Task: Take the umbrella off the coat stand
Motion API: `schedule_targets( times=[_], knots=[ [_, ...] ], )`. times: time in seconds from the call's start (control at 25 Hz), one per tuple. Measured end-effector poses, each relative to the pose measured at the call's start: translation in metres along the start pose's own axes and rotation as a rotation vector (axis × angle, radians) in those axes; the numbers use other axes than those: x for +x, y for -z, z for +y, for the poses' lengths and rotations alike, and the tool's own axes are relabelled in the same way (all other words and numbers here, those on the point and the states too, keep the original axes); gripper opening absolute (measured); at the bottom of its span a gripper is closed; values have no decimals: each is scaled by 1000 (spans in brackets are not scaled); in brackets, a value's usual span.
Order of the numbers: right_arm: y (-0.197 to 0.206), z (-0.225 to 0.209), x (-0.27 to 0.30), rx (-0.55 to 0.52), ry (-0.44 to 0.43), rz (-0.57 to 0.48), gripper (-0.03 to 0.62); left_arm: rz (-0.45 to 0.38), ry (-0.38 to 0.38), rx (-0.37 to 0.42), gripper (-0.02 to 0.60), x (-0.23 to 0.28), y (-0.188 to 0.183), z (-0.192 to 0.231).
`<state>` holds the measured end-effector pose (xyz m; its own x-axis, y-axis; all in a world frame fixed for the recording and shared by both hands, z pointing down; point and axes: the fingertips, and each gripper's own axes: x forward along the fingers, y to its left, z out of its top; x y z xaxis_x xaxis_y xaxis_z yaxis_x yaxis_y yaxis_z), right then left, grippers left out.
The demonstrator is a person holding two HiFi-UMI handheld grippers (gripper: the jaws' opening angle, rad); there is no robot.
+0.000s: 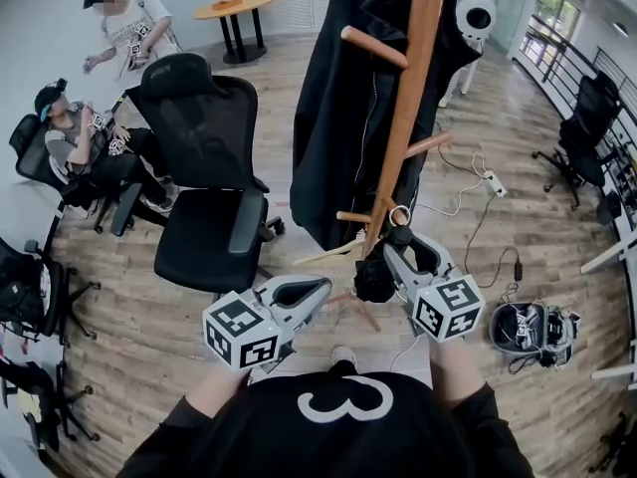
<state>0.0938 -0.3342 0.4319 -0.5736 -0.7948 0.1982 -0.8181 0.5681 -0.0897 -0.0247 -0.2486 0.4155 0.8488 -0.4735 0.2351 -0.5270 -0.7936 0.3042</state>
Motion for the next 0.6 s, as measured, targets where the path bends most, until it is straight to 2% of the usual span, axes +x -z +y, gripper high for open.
schedule_targets(
  times=[0.6],
  knots=[
    [-7,28,-29,-2,-1,-31,192,-14,8,27,15,-22,1,-26]
  ],
)
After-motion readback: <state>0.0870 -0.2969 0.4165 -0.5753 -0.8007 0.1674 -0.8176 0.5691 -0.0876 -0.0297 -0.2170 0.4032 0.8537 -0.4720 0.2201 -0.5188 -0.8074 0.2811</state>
